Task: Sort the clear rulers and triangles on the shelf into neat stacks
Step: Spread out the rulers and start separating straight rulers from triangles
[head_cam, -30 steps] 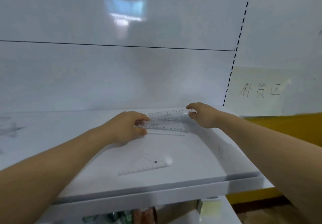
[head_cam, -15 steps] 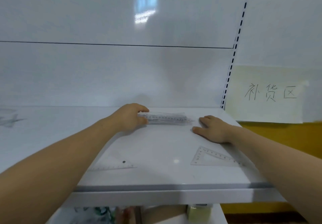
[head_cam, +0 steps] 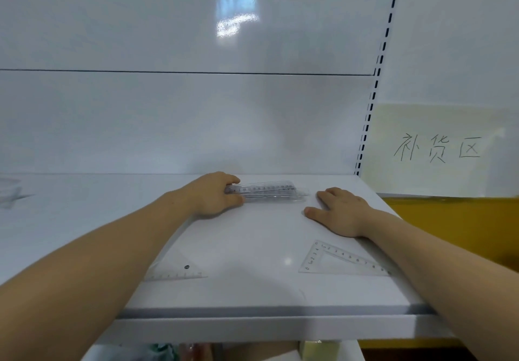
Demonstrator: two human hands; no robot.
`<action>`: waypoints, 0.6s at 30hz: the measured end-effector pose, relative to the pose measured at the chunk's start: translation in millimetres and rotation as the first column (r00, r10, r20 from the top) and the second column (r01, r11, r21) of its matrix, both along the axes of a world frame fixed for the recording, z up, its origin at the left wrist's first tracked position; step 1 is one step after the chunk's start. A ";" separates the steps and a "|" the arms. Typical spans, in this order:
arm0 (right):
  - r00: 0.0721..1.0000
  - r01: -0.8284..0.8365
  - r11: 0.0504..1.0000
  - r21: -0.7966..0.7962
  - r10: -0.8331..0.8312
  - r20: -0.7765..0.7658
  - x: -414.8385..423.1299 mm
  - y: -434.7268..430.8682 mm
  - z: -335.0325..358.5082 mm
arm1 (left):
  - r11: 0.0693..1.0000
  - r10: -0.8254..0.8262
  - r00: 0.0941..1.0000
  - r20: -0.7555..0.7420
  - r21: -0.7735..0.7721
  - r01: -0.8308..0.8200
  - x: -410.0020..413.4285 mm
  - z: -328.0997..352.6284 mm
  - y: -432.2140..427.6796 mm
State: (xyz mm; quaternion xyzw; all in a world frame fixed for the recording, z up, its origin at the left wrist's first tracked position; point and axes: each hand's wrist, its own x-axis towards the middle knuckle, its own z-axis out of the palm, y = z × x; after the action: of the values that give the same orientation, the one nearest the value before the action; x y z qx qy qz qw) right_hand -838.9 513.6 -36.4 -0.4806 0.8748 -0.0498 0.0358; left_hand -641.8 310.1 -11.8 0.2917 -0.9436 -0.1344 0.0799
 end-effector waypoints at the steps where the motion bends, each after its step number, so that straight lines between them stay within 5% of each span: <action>1: 1.000 -0.001 1.000 -0.001 0.001 -0.002 -0.2 -0.2 -0.2 | 1.000 -0.015 1.000 -0.006 -0.003 0.015 -2.1 -1.5 -0.4; 18: 1.000 0.001 1.000 -0.004 -0.001 0.008 1.2 1.7 0.2 | 0.992 -0.116 0.989 0.096 -0.040 0.120 -35.6 6.7 9.0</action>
State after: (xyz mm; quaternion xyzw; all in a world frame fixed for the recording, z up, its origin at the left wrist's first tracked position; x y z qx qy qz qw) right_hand -837.7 515.3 -36.2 -0.4799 0.8748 -0.0535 0.0385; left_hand -677.4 319.1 -5.1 0.2396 -0.9647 -0.1036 0.0342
